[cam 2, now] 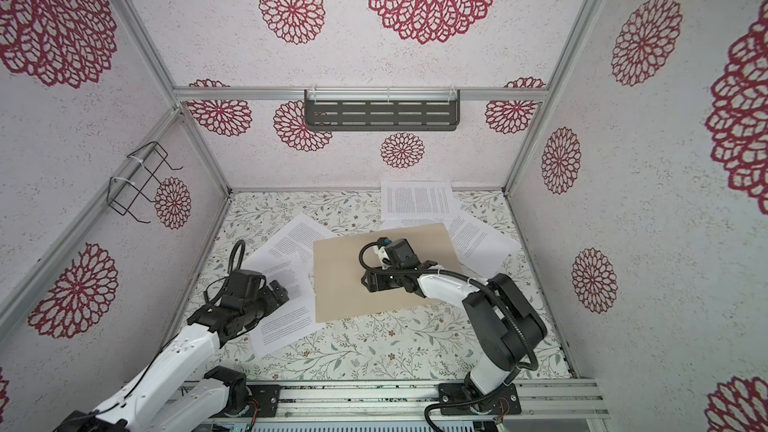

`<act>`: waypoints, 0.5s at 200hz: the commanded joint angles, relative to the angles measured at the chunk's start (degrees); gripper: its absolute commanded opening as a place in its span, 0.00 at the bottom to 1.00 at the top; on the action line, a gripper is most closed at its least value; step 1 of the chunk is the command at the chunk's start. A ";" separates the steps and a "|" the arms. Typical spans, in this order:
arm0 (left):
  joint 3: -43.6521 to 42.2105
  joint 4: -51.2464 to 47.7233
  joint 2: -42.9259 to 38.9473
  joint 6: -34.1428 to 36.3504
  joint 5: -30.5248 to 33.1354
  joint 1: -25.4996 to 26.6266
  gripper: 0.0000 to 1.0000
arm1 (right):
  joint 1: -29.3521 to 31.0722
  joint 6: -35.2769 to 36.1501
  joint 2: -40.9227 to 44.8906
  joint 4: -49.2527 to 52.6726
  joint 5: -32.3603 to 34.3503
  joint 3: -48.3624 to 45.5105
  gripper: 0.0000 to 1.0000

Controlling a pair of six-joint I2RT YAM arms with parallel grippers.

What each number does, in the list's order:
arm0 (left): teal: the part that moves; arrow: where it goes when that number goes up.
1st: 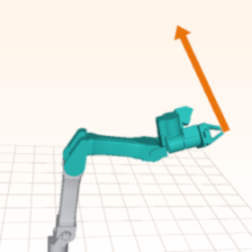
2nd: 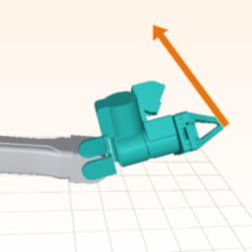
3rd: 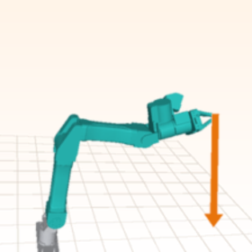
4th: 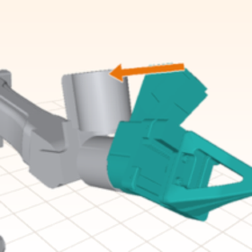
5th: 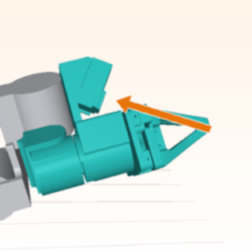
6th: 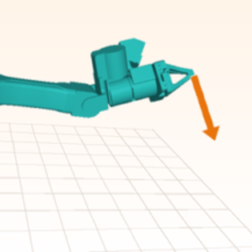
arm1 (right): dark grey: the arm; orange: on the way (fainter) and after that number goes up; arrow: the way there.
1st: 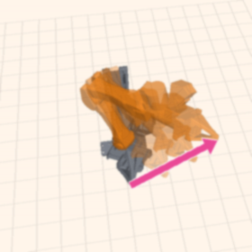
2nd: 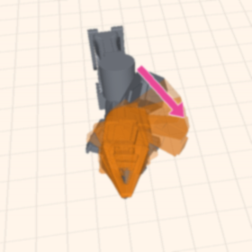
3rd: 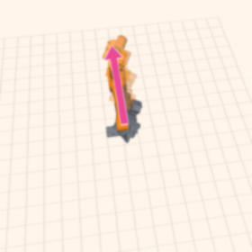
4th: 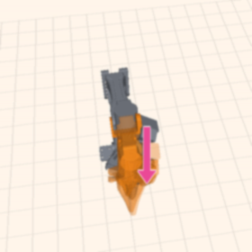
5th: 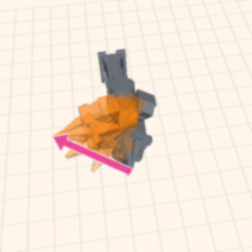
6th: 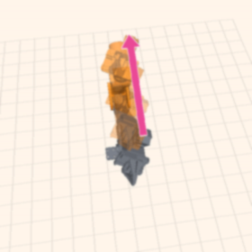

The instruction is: Put the files into the folder

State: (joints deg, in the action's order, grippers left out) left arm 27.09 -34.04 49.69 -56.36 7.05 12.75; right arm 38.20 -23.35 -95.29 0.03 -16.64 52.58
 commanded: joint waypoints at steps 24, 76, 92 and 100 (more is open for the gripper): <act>-5.49 -4.90 -7.59 -5.84 2.37 -8.42 0.97 | 3.98 1.94 -4.99 -2.33 -2.68 5.29 0.73; -9.53 0.44 -3.54 -6.78 -1.41 -10.42 0.97 | 4.61 2.06 -6.67 -3.55 -4.67 5.08 0.73; -10.98 2.36 -2.73 -7.17 -2.25 -10.56 0.97 | 4.61 2.07 -6.84 -3.55 -4.80 4.92 0.73; -11.59 3.15 -2.38 -7.14 -2.90 -10.62 0.97 | 4.61 2.12 -7.06 -3.55 -4.89 4.99 0.73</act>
State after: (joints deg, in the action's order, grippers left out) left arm 18.24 -34.11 46.15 -61.71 6.90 2.68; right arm 42.76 -22.50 -102.26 -2.37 -20.21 56.80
